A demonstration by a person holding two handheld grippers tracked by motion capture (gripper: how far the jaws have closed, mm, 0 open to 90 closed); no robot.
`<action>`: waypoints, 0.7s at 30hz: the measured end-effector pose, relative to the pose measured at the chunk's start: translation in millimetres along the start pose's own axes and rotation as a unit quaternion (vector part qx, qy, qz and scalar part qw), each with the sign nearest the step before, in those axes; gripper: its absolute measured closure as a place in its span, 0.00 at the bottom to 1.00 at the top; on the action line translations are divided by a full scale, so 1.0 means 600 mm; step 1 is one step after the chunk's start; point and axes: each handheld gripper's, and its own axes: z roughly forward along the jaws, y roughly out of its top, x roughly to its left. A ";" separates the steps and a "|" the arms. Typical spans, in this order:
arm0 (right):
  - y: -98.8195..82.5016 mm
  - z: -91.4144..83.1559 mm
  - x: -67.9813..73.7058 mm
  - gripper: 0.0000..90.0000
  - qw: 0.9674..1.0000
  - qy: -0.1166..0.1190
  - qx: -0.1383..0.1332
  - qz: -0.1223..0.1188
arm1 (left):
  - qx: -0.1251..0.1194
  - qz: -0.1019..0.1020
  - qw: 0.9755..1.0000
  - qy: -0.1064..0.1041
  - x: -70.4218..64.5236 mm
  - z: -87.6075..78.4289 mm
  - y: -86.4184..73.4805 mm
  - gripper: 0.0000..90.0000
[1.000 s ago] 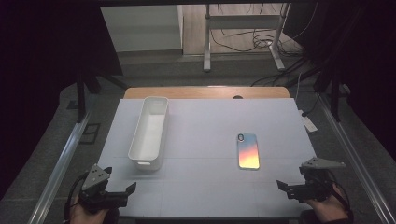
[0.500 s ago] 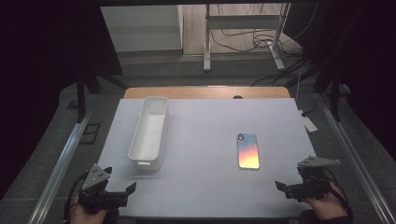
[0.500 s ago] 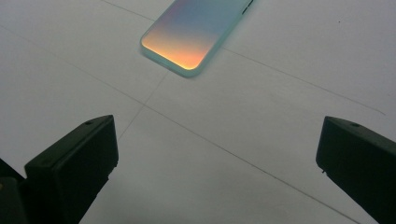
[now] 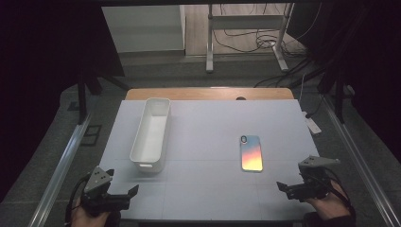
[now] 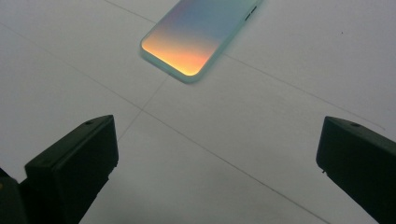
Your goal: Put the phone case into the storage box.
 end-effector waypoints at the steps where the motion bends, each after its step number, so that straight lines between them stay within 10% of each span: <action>1: 0.001 0.000 0.000 0.00 1.000 0.001 -0.001 -0.001 | 0.001 0.002 1.000 0.001 0.000 0.000 0.000 0.01; 21: 0.030 0.023 -0.010 0.00 1.000 0.009 0.005 0.006 | -0.005 -0.002 1.000 -0.006 0.003 -0.001 -0.002 0.01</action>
